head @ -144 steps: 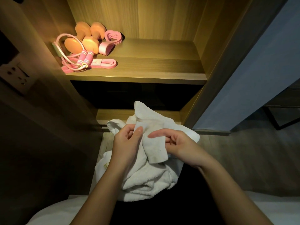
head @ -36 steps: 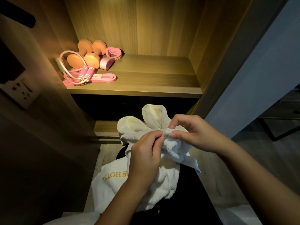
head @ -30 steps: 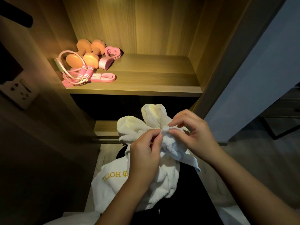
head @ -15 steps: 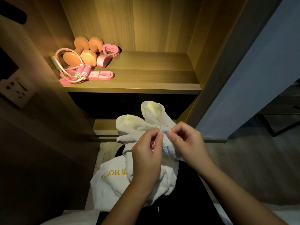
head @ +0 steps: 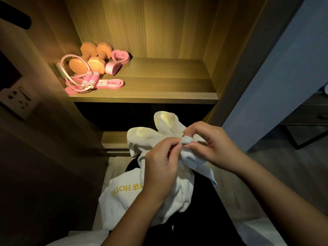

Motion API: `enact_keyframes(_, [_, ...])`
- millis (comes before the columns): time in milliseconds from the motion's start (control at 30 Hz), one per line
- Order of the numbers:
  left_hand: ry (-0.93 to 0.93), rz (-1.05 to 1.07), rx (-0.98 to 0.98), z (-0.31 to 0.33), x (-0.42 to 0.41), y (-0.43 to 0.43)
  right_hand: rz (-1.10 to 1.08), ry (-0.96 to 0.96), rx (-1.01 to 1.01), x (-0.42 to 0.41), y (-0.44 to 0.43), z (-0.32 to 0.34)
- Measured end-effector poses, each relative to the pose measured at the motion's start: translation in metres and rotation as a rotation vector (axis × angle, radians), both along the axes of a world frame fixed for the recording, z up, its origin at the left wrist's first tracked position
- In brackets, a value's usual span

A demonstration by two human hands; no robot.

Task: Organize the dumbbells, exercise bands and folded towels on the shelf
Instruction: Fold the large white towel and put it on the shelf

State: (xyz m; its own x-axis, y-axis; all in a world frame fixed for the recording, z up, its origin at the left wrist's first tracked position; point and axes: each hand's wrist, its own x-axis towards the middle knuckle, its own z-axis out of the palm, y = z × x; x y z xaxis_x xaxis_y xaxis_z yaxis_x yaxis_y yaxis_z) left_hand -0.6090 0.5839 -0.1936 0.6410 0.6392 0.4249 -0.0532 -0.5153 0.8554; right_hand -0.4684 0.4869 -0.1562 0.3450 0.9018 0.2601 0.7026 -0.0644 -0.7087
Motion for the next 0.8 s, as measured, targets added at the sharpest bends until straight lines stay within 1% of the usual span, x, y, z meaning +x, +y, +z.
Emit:
enact_keyframes(67, [-0.037,0.021,-0.047,0.011,0.006,0.002,0.006,-0.016,0.034,0.005,0.004,0.015])
enact_keyframes(133, [-0.061,0.013,-0.065,0.027,0.015,0.008,-0.007,-0.096,0.053,0.012,0.011,0.037])
enact_keyframes(233, [-0.093,-0.006,-0.004,0.058,0.031,0.018,-0.004,-0.193,0.076,0.025,0.021,0.077])
enact_keyframes(333, [-0.147,-0.016,0.016,0.094,0.045,0.03,-0.021,-0.269,0.125,0.035,0.032,0.122])
enact_keyframes(467, [-0.214,-0.02,0.097,0.156,0.06,0.046,-0.063,-0.34,0.206,0.04,0.048,0.184])
enact_keyframes(667, [-0.247,-0.046,0.259,0.247,0.067,0.066,-0.16,-0.414,0.372,0.036,0.062,0.271])
enact_keyframes(800, [-0.241,-0.049,0.281,0.303,0.067,0.076,-0.215,-0.47,0.441,0.032,0.068,0.324])
